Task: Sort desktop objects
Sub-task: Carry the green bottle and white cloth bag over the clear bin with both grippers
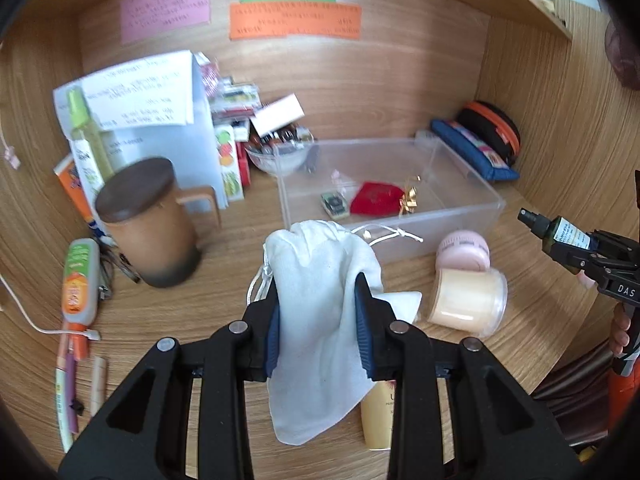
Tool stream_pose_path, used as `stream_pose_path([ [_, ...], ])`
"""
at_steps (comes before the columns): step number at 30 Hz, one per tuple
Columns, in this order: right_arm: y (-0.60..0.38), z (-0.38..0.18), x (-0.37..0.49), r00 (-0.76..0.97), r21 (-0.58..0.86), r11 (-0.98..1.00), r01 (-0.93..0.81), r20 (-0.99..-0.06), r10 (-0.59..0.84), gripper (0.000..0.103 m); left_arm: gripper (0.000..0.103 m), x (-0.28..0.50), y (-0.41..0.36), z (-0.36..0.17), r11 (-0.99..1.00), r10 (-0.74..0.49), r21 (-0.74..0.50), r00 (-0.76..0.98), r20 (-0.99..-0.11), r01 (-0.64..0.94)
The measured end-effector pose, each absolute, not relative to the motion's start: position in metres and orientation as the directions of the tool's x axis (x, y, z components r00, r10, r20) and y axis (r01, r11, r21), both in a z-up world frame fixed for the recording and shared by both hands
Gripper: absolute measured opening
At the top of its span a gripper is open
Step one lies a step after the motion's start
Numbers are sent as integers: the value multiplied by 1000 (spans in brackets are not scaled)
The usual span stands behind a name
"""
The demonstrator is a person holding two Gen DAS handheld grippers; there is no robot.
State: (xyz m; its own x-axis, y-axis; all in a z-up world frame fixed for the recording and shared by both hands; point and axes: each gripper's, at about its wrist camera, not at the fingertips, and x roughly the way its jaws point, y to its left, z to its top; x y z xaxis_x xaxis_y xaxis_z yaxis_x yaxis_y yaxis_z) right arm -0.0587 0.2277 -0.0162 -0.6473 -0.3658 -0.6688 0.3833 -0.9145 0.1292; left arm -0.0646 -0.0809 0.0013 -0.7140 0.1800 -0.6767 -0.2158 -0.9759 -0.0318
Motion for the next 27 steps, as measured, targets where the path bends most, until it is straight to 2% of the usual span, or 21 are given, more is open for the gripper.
stream_pose_path([
  [9,221,8,-70,-681,97,-911,402,-633,-368,38,31,-70,-91,37,-984,139,3,-777,-614,-179],
  [17,216,24,-100,-707,60,-916,396,-617,-346,38,31,-86,-87,58,-981,153,6,-803,-577,-191],
  [27,195,37,-145,-730,27,-914,405,-592,-341,38,31,-128,-72,68,-975,171,20,-801,-573,-223],
])
